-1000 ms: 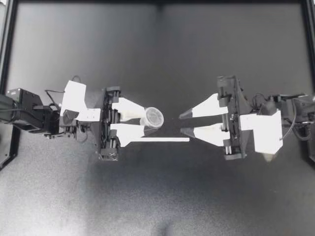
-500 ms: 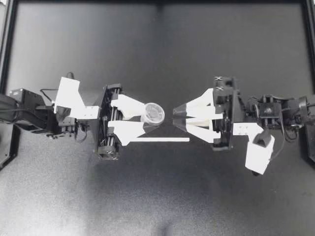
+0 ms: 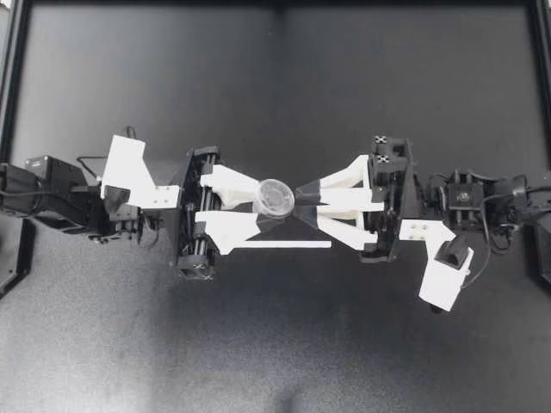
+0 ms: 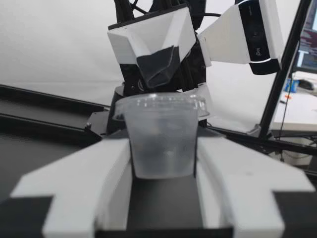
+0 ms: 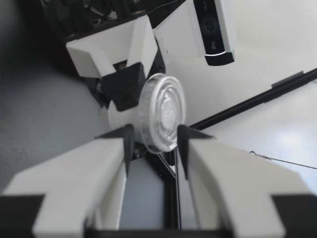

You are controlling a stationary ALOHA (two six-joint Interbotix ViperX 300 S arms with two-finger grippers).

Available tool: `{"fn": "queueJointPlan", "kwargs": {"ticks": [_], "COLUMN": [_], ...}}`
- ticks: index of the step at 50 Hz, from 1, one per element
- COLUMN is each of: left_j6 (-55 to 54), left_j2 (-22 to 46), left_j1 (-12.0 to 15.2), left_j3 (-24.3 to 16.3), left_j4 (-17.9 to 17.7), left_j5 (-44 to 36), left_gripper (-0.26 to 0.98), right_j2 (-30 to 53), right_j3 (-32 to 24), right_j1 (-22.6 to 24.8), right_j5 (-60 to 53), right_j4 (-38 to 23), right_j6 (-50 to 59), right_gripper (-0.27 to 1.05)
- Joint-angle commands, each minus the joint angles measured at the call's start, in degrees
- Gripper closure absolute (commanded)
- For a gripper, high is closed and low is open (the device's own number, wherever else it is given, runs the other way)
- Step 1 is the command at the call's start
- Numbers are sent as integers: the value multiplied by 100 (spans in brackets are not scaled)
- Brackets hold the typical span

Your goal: Pick up the plastic cup and open its lid.

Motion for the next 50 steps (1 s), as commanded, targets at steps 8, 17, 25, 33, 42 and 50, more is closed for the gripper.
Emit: {"fn": "queueJointPlan", "kwargs": {"ticks": [8, 17, 25, 33, 42, 50], "left_j6": [-9, -18, -18, -26, -53, -53], "left_j2": [-44, -26, -18, 44, 105, 97], "left_j1": [-9, -9, -9, -26, -53, -53], "left_j3": [-88, -105, -123, -123, -114, -123], "left_j4": [9, 18, 114, 123, 123, 123], "left_j5": [-53, -53, -35, 88, 105, 105], "left_gripper": [58, 58, 58, 58, 58, 58], "right_j2": [-18, -18, -53, -246, -703, -844], "right_j3": [-141, -185, -202, -132, 132, 299], "right_j1": [26, 35, 35, 26, -18, -18], "right_j5": [-44, -44, -62, -281, -457, -466], "right_j4": [123, 220, 272, 290, 422, 545], "right_j6": [18, 9, 9, -9, -18, 9], "right_gripper": [33, 33, 34, 34, 34, 34]}}
